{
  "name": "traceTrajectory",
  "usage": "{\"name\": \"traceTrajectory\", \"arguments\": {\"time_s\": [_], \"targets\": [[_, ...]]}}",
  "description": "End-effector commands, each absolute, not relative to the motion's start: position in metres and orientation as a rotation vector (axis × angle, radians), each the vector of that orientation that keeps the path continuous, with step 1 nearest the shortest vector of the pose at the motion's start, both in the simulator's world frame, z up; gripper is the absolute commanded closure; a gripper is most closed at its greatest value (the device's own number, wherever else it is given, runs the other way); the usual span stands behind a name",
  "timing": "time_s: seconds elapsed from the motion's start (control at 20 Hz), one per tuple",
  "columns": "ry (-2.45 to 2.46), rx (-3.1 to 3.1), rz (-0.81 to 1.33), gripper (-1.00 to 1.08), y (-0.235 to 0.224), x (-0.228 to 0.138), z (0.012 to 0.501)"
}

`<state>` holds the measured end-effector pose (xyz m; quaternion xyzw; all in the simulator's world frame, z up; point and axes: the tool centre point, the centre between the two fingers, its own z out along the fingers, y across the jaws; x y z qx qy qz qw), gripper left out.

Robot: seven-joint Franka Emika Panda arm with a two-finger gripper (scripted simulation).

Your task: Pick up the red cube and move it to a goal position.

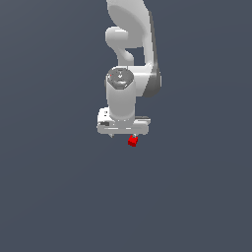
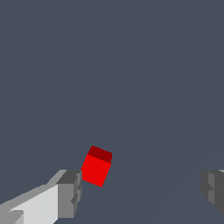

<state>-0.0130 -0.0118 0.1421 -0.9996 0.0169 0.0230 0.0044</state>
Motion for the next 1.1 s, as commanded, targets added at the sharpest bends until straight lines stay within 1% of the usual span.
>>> {"name": "traceTrajectory", "arguments": {"time_s": [0.0,0.5,1.05], "targets": [[0.053,-3.132,0.072,-0.92,-0.012,-0.013,0.142],[0.151,-3.13,0.061,-0.92,-0.005,-0.023,0.123],[0.454,-3.106,0.024,-0.92,0.018,-0.049,0.062]]}}
